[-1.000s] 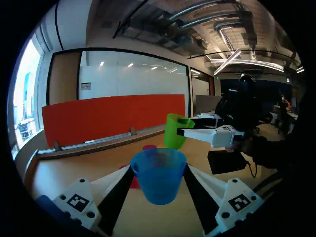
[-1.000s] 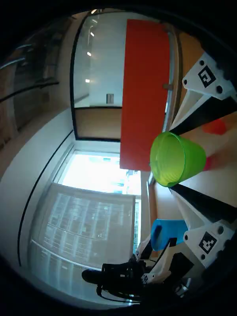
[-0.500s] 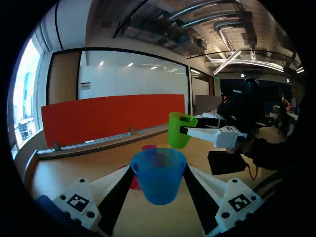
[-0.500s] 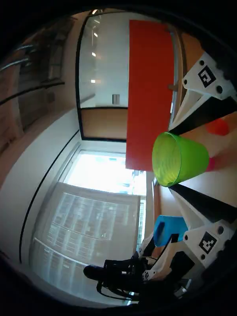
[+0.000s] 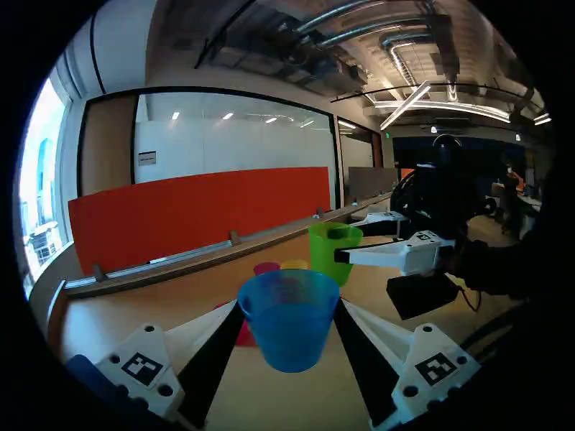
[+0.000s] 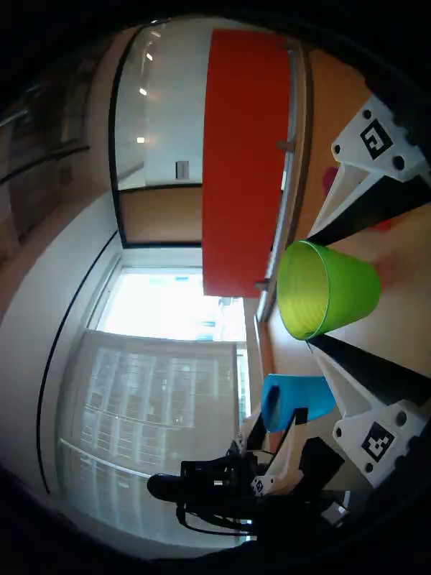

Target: Pour water

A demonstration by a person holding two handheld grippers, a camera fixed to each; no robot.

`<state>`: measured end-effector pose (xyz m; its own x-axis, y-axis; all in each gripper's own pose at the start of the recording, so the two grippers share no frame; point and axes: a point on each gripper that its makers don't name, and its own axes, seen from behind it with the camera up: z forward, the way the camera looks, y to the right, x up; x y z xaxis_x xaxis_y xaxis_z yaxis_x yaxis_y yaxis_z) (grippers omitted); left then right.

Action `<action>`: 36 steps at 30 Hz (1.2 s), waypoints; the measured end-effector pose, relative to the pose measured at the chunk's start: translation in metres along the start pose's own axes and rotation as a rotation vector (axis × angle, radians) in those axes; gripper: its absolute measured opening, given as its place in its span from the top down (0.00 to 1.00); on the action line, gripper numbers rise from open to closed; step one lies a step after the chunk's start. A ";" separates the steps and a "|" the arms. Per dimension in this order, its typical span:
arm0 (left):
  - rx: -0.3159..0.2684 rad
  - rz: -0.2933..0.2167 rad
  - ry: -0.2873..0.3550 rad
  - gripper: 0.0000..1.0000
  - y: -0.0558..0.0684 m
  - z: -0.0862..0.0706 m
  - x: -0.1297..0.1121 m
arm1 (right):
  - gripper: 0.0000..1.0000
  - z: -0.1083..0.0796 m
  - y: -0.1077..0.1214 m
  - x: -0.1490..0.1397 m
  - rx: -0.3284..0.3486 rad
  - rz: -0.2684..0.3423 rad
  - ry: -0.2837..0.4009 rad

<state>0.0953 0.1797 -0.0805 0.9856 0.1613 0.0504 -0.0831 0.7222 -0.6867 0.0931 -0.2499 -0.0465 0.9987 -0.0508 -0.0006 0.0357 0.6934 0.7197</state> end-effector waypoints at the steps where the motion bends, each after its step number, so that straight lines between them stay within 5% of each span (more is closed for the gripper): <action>1: -0.001 0.010 -0.001 0.14 0.000 0.001 0.001 | 0.09 -0.001 -0.002 -0.003 0.008 -0.002 -0.010; 21: -0.015 0.247 -0.069 0.14 0.009 0.028 0.004 | 0.09 -0.010 -0.041 -0.056 0.121 0.042 -0.142; 36: -0.040 0.403 -0.128 0.14 0.011 0.034 0.007 | 0.09 -0.011 -0.068 -0.084 0.177 0.064 -0.194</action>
<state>0.0966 0.2118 -0.0634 0.8493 0.5091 -0.1398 -0.4495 0.5586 -0.6971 0.0076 -0.2845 -0.1032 0.9726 -0.1594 0.1692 -0.0510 0.5639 0.8243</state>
